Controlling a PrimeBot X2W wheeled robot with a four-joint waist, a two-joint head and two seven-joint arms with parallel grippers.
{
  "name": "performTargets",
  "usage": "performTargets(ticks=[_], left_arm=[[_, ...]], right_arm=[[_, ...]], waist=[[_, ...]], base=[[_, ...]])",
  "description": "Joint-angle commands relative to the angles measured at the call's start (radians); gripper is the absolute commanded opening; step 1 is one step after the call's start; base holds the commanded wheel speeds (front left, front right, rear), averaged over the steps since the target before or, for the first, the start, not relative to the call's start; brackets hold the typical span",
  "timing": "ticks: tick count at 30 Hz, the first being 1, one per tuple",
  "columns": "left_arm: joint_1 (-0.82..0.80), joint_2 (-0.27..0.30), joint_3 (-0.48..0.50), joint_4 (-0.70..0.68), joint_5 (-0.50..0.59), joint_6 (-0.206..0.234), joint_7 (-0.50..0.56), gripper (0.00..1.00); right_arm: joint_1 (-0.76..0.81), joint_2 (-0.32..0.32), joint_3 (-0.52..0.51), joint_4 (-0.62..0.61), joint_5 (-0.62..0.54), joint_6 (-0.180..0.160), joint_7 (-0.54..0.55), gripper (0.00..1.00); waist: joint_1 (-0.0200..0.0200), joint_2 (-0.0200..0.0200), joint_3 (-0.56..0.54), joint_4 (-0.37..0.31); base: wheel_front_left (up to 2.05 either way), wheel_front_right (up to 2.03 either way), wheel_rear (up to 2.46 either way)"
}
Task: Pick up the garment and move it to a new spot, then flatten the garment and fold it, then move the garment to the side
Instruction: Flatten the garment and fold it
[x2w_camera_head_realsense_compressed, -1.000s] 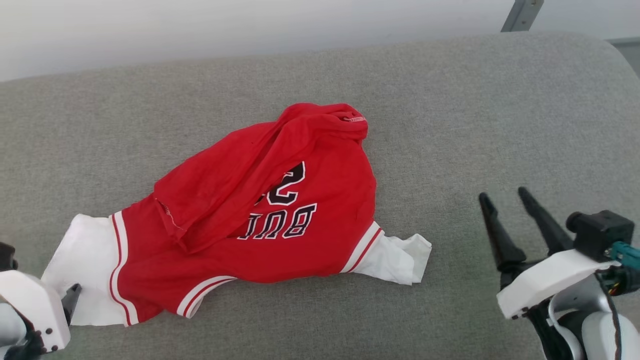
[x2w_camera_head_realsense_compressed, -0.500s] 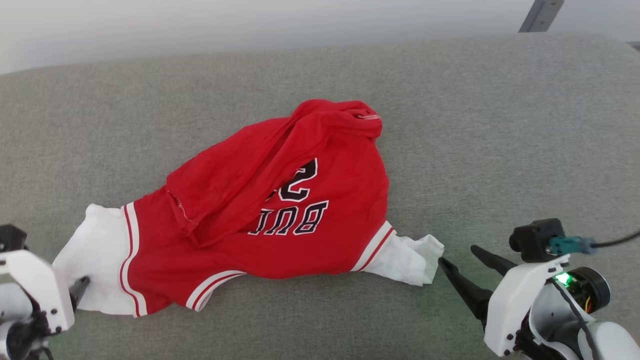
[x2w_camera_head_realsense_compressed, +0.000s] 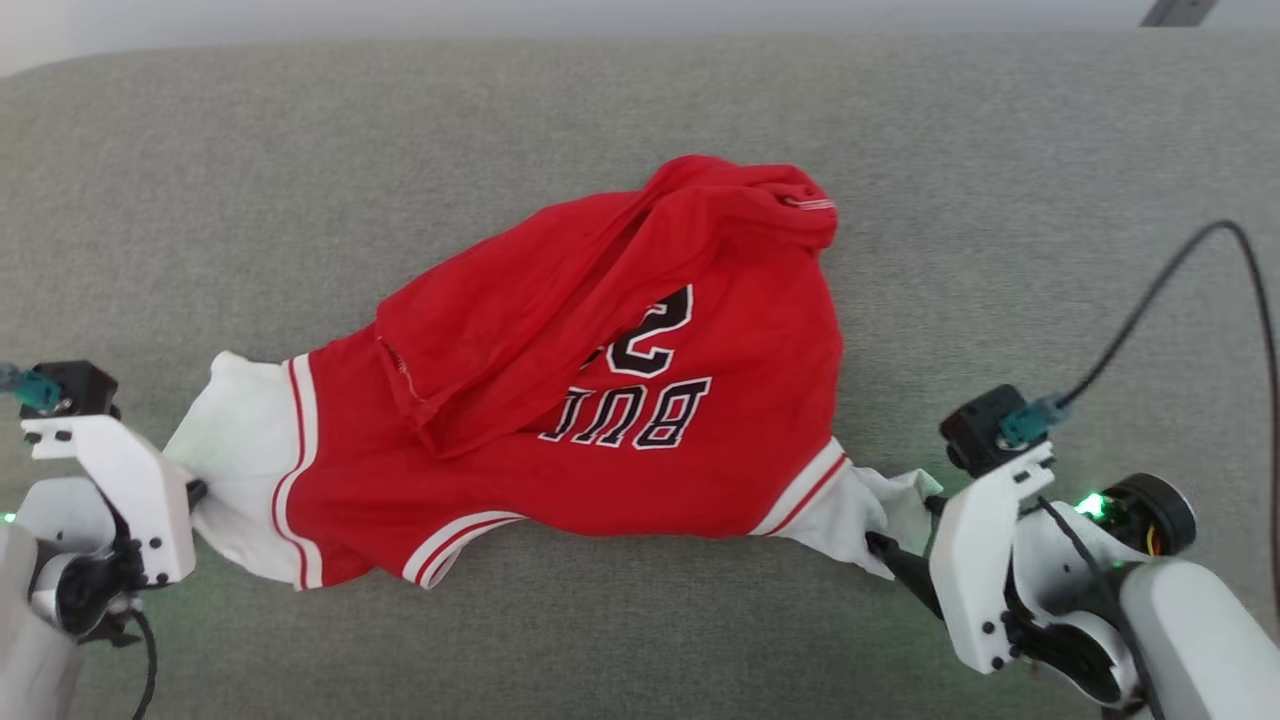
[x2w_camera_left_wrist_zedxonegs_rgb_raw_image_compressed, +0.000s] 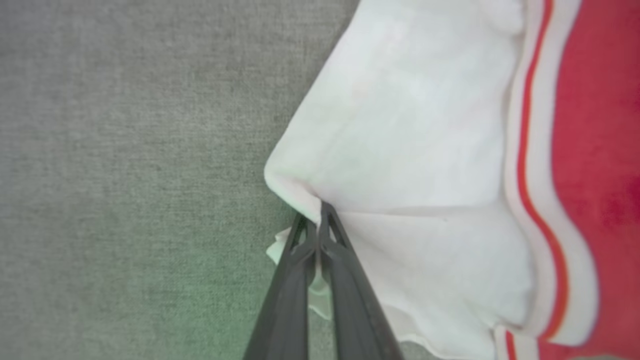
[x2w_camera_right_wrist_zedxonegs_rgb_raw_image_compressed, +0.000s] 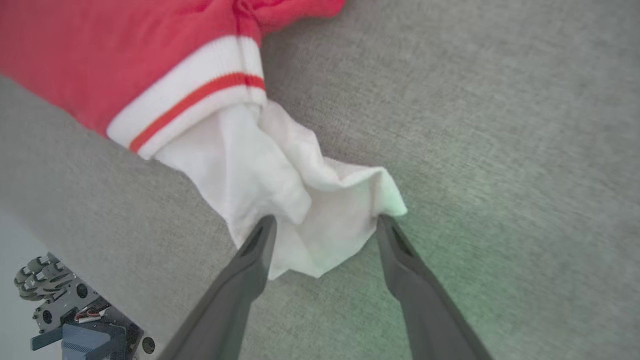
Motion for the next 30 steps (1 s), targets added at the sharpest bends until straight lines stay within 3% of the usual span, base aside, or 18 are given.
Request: performTargets(ticks=[1, 9, 10, 11, 15, 20, 25, 30], left_arm=[[-0.007, -0.032, -0.023, 0.021, 0.002, -0.002, -0.007, 0.0], [-0.06, -0.056, -0.075, 0.048, -0.007, -0.008, -0.049, 0.0], [-0.065, -0.057, -0.082, 0.05, -0.01, -0.008, -0.054, 0.0], [-0.07, -0.058, -0.088, 0.052, -0.017, -0.009, -0.058, 0.0], [-0.093, -0.042, -0.104, 0.04, -0.047, -0.009, -0.05, 0.0], [-0.124, 0.01, -0.111, -0.022, -0.083, -0.009, 0.004, 0.0], [-0.153, 0.057, -0.106, -0.132, -0.118, -0.009, 0.086, 0.0], [-0.202, 0.101, -0.089, -0.269, -0.142, 0.025, 0.189, 0.0]], right_arm=[[-0.028, -0.001, 0.016, 0.02, 0.004, 0.0, 0.013, 1.0], [-0.091, -0.016, 0.172, 0.189, 0.02, 0.0, 0.058, 0.98], [-0.098, -0.019, 0.2, 0.205, 0.033, 0.0, 0.061, 0.17], [-0.104, -0.017, 0.211, 0.218, 0.054, 0.0, 0.056, 0.0], [-0.142, -0.036, 0.194, 0.24, 0.123, 0.0, 0.04, 0.0], [-0.193, -0.051, 0.121, 0.174, 0.226, 0.0, 0.063, 0.0], [-0.221, -0.055, 0.035, 0.108, 0.303, 0.0, 0.104, 0.0], [-0.255, -0.038, -0.065, 0.061, 0.364, 0.0, 0.152, 0.0]], waist=[[0.0, -0.0001, 0.014, 0.017], [0.0, -0.0001, 0.027, 0.05], [0.0, -0.0001, 0.027, 0.052], [0.0, -0.0001, 0.026, 0.054], [0.0, -0.0001, 0.012, 0.059], [0.0, -0.0001, -0.03, 0.054], [0.0, -0.0001, -0.089, 0.046], [0.0, -0.0001, -0.147, 0.045]], base=[[0.0, 0.0, 0.0], [0.0, 0.0, 0.0], [0.0, 0.0, 0.0], [0.0, 0.0, 0.0], [0.0, 0.0, 0.0], [0.0, 0.0, 0.0], [0.0, 0.0, 0.0], [0.0, 0.0, 0.0]])
